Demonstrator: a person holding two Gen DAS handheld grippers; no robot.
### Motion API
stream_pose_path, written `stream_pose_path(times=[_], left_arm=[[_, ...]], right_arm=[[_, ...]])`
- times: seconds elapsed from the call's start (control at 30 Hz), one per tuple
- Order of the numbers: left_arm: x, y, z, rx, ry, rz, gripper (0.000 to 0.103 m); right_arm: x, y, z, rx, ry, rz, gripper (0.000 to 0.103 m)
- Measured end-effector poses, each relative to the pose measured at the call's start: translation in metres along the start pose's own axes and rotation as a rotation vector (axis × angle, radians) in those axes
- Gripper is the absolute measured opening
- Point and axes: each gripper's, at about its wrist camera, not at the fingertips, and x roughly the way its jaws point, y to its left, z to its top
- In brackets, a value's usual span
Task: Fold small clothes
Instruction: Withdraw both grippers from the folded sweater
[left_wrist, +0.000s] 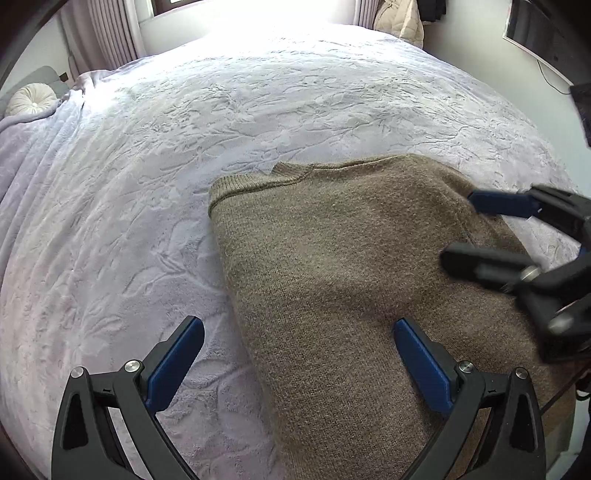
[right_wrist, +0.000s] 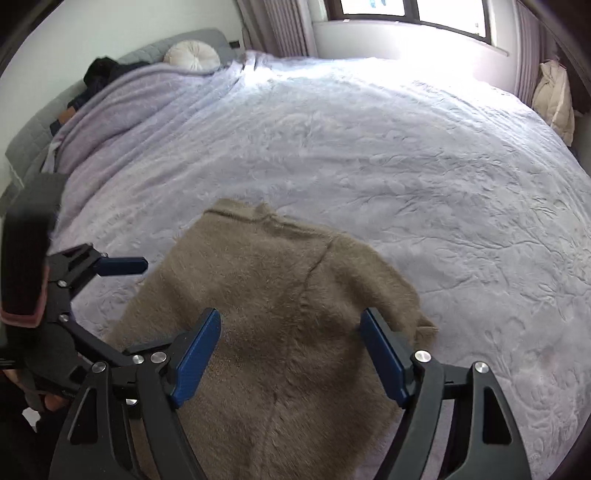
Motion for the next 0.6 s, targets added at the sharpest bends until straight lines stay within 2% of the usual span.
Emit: stream_pose_path(times=[0.03, 0.07, 0.17, 0.33, 0.43, 0.53, 0.6], left_arm=[[0.001, -0.001, -0.001, 0.013, 0.007, 0.005, 0.103], [0.0, 0.0, -0.002, 0.017, -0.005, 0.003, 0.103], [0.0, 0.005, -0.004, 0.001, -0.003, -0.022, 0.103], [-0.001, 0.022, -0.005, -0.036, 0.017, -0.103, 0.103], [-0.015, 0.043, -0.005, -0.114, 0.006, -0.162, 0.103], [-0.023, 0.062, 0.008, -0.176, -0.042, -0.133, 0.103], [-0.01, 0.067, 0.023, -0.185, -0.004, -0.069, 0.103]], right_arm=[[0.01, 0.004, -0.002, -0.018, 0.04, -0.037, 0.081], [0.013, 0.004, -0.005, -0.012, 0.034, -0.065, 0.081], [0.003, 0.001, -0.022, -0.014, -0.001, -0.062, 0.081], [-0.032, -0.012, -0.062, 0.066, -0.017, -0.048, 0.082], [-0.063, -0.016, -0.081, 0.112, -0.047, -0.053, 0.082], [-0.096, 0.005, -0.084, 0.066, -0.139, -0.096, 0.082], [-0.106, 0.029, -0.078, 0.02, -0.185, -0.086, 0.082]])
